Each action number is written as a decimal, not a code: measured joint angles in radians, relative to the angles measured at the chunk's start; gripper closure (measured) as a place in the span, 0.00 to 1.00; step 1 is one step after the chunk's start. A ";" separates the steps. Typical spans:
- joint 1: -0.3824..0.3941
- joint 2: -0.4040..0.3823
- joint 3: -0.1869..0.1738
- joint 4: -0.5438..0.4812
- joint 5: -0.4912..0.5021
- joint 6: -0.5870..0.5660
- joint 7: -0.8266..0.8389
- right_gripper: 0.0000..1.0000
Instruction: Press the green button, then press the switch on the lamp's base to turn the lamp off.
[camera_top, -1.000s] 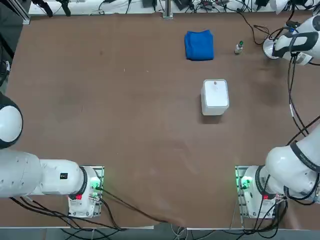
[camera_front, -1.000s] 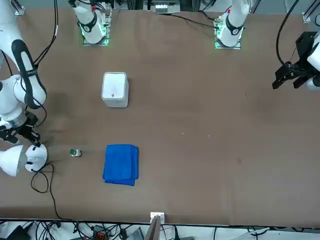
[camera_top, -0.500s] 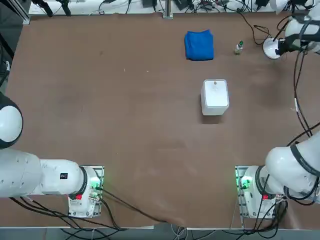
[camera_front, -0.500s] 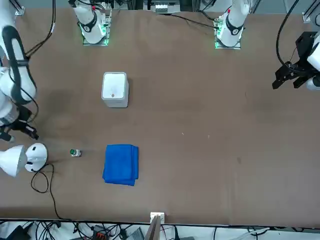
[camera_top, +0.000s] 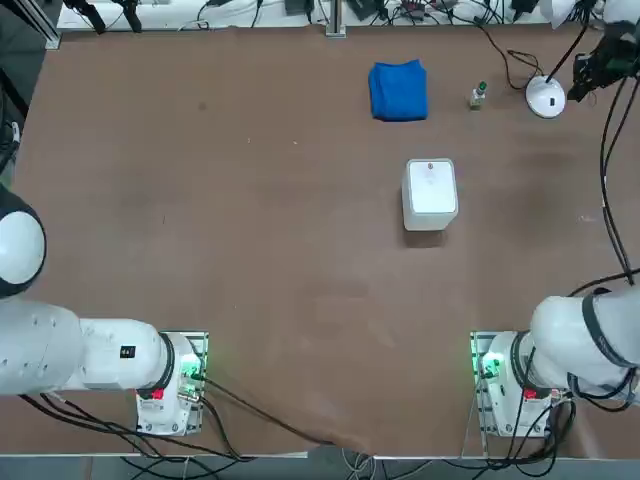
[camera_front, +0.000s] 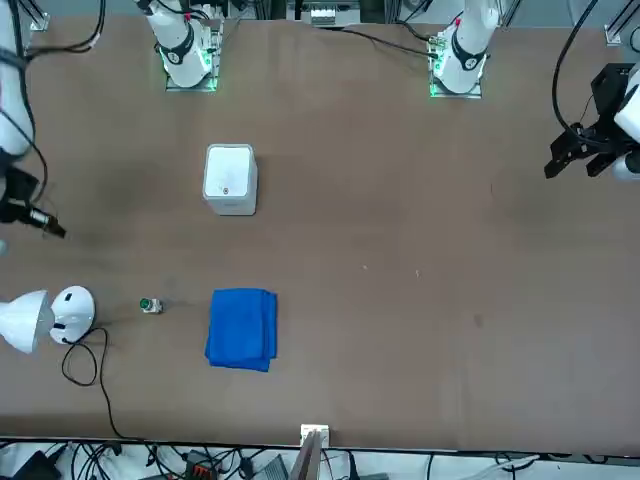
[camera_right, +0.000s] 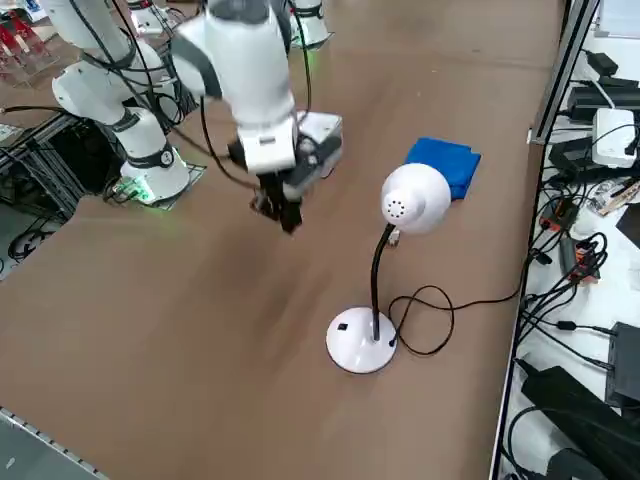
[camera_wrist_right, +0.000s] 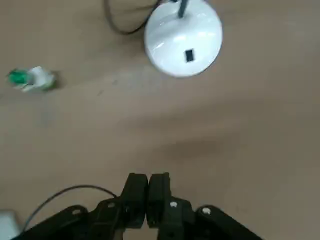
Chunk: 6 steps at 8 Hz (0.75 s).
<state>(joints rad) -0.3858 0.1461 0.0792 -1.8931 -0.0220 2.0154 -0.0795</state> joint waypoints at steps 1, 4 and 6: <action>0.024 -0.068 0.001 0.002 0.020 -0.090 0.005 0.90; 0.117 -0.207 0.004 0.052 0.078 -0.259 0.005 0.41; 0.190 -0.217 0.008 0.160 0.078 -0.392 0.007 0.02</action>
<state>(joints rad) -0.1961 -0.0712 0.0868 -1.7333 0.0564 1.6233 -0.0727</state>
